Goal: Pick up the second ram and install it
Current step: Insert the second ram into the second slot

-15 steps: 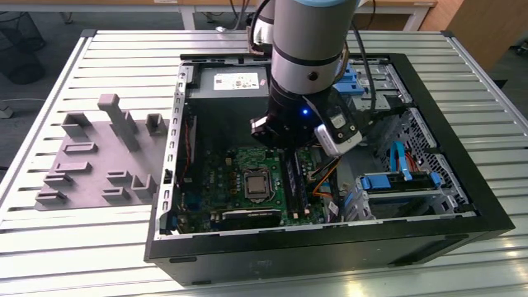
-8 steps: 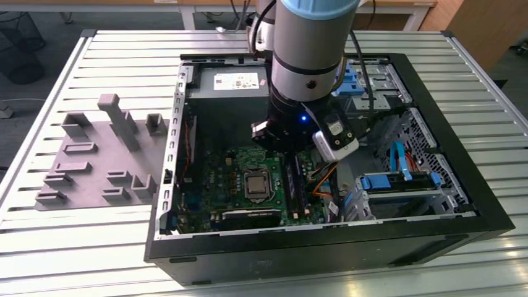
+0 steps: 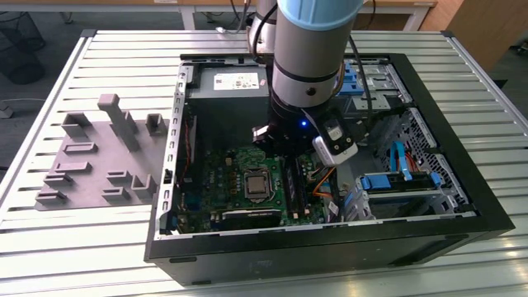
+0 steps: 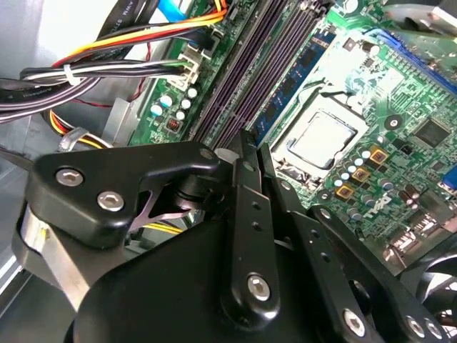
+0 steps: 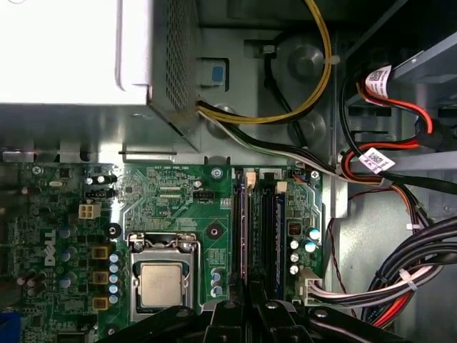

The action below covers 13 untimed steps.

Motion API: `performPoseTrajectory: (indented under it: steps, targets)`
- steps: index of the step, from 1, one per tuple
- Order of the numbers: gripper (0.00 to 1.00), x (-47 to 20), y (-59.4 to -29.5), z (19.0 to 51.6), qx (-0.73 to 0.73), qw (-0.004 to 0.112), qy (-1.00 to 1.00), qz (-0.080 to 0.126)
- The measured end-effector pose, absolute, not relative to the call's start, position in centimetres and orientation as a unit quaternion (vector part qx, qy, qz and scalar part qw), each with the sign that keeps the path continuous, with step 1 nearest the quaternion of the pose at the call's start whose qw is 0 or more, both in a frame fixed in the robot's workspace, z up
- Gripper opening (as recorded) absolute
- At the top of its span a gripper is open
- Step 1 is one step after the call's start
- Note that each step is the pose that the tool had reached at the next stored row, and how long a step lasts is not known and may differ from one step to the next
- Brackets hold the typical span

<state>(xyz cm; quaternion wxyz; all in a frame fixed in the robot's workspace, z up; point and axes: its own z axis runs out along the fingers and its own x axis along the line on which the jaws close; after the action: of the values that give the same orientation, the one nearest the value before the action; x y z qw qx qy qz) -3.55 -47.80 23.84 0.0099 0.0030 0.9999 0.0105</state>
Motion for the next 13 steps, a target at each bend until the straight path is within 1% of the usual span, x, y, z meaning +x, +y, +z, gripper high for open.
performPoseTrajectory:
  steps: [13]
  targets:
    - [0.14,-3.14,-48.44,22.90,0.004,0.010,1.000,0.011]
